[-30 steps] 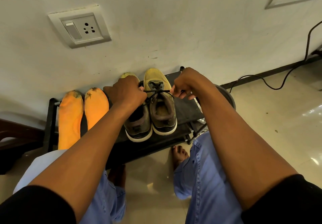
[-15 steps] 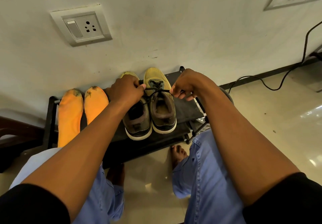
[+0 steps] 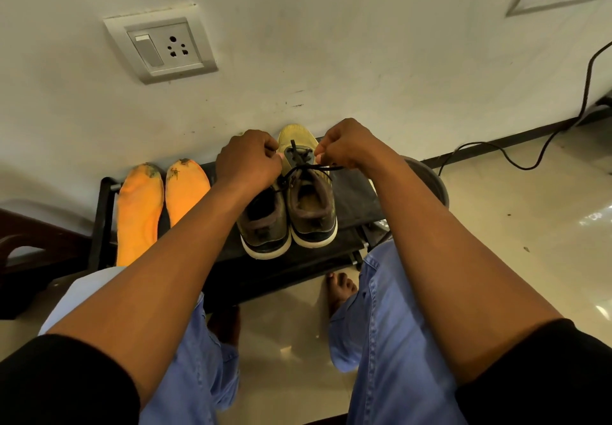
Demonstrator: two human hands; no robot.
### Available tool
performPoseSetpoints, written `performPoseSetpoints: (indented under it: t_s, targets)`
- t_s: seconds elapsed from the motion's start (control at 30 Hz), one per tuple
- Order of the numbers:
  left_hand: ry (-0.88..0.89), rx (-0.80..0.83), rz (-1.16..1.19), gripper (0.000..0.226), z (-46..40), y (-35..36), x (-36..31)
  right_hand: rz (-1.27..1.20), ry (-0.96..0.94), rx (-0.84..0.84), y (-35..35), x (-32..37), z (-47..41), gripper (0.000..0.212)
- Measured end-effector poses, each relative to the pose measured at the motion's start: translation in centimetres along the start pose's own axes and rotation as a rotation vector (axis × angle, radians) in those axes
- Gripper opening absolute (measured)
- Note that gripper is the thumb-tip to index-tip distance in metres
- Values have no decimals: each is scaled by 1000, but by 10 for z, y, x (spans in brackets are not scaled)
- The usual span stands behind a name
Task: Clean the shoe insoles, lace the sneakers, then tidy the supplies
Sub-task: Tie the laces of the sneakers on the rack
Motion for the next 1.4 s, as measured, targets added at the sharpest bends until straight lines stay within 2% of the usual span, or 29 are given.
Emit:
performPoseSetpoints:
  t_s: [0.13,0.23,0.33,0.53,0.67,0.73,0.8,0.93,1.1,1.4]
  targets:
    - [40,-43,-69,32,13,-5,-8,59,-111,-139,5,2,9,13]
    - [84,-94,-133,32,30,-10,-11,116,-226,-227,14,10,22,22]
    - [124,-161,-202,31,51,-18,-13,273,-339,-293,28,21,40,26]
    - [121,-200,-326,26,90,-32,0,488,-454,-230,56,28,94,33]
    - [51,0,-285,48,114,-29,7,648,-349,-145,65,18,113,45]
    - [66,102,-306,44,124,-22,5,667,-270,-118,67,11,115,40]
    - [98,139,-317,35,130,-15,1,645,-189,-85,70,4,115,37]
    - [78,156,-272,28,129,-4,0,578,-148,-48,76,-2,110,32]
    - [67,86,-243,17,125,4,0,551,-150,-78,80,-2,104,24]
    - [73,42,-224,19,122,10,-4,572,-120,-157,80,-3,99,25]
Point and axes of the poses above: each hand's wrist, its own z-axis away from the middle knuckle, its own y-axis out of the palm, x = y × z, the point moved 5 cm from there along -z, towards the middle knuckle, and after that the axes turned 8 degrees about -z, right-handed, at the moved point
